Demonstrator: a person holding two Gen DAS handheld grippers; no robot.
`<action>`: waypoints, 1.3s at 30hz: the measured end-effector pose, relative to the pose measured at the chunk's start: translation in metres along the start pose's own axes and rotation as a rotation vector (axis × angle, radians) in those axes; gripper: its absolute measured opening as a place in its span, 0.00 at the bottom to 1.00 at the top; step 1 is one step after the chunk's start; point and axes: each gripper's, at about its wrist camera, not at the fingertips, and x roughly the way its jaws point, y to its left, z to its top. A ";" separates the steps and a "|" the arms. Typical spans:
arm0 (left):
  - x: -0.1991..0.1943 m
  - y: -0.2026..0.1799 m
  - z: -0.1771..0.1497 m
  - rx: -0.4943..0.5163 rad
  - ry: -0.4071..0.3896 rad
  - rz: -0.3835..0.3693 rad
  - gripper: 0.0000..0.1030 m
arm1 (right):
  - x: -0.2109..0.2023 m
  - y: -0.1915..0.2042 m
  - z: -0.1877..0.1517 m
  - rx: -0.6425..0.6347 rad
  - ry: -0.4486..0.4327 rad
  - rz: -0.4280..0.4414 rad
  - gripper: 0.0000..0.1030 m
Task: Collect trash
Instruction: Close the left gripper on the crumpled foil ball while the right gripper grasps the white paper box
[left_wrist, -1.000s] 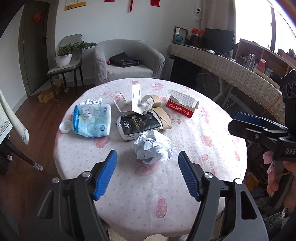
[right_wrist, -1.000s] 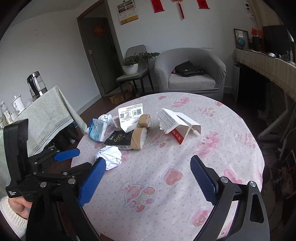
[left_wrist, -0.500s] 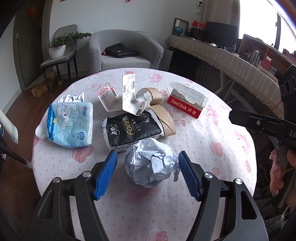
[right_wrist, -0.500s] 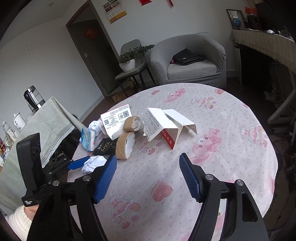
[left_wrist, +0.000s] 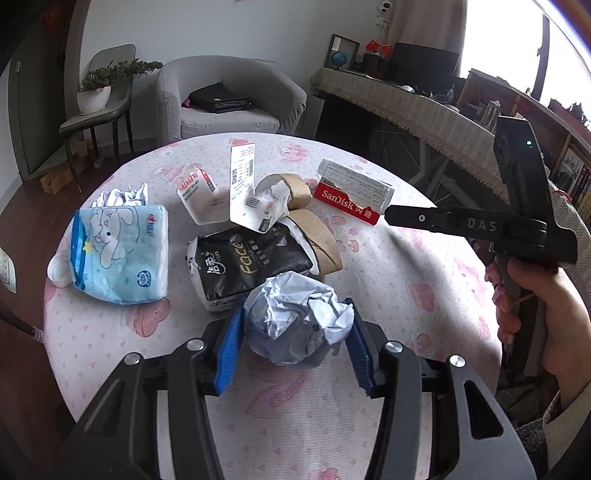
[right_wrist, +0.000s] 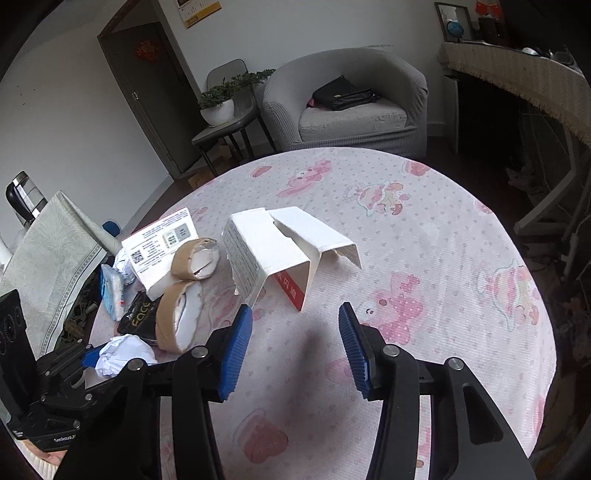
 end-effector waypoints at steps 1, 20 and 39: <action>0.000 0.001 0.000 -0.001 0.000 -0.004 0.52 | 0.003 -0.001 0.001 0.002 0.003 0.001 0.46; -0.029 0.012 0.004 -0.049 -0.037 -0.082 0.52 | 0.019 -0.002 0.018 -0.004 0.016 0.009 0.44; -0.057 0.068 -0.010 -0.077 -0.037 -0.012 0.52 | 0.060 0.021 0.056 -0.007 -0.036 -0.077 0.15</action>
